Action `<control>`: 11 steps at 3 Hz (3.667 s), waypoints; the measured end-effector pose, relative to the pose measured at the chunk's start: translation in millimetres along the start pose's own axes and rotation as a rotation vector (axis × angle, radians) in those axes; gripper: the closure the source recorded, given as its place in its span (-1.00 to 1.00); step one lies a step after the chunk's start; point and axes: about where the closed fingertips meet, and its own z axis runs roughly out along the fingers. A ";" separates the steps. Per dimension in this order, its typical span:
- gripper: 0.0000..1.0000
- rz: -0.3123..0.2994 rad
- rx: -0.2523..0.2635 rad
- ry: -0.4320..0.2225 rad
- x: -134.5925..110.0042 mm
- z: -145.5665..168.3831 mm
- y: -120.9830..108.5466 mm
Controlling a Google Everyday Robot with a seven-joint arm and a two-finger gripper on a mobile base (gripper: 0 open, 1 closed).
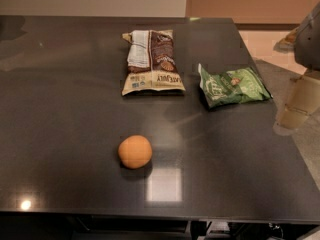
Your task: Pick brown chip bag
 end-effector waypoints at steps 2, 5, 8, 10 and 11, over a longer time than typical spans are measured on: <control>-1.00 -0.025 0.017 0.006 -21.2 4.6 -19.3; -1.00 0.131 -0.065 -0.041 -112.7 85.6 -109.9; -1.00 0.330 -0.167 -0.054 -171.8 173.6 -152.7; -1.00 0.380 -0.185 -0.084 -203.3 204.8 -158.5; -1.00 0.388 -0.188 -0.090 -215.0 217.1 -156.1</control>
Offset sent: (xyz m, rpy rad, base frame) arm 0.0561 0.0339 0.0046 -0.0348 -0.0095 0.0399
